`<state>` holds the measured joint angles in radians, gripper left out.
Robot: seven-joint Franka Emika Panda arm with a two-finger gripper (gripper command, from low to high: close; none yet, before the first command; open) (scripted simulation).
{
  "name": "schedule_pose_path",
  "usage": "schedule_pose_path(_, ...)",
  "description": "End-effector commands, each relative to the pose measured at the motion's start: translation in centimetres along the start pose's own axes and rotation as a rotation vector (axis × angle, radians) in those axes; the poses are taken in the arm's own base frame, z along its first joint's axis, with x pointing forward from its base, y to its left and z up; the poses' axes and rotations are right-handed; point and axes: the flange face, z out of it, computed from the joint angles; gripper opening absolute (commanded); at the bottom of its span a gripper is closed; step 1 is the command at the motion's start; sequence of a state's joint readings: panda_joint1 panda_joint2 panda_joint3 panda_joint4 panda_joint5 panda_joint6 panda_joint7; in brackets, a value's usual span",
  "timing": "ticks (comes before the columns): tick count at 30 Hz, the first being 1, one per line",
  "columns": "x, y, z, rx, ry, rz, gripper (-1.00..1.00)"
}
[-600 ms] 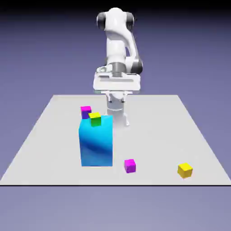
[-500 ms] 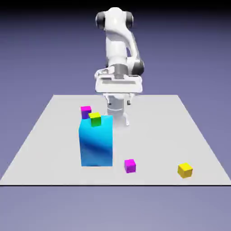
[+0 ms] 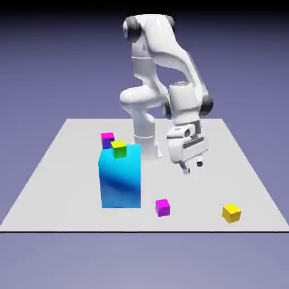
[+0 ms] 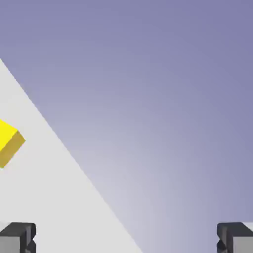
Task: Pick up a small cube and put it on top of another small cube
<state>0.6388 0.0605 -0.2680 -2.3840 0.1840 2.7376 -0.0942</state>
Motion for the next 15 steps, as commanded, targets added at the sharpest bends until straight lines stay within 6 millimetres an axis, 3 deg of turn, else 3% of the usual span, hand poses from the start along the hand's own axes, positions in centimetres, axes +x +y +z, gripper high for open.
schedule_pose_path(1, 0.2, -0.5, 1.0, -0.001, -0.025, -0.048, 0.0)
schedule_pose_path(8, 0.6, -7.6, 8.4, 0.004, -0.189, -0.446, 0.0)
schedule_pose_path(15, -0.8, -14.9, 14.8, 0.006, -0.329, -0.845, 0.0)
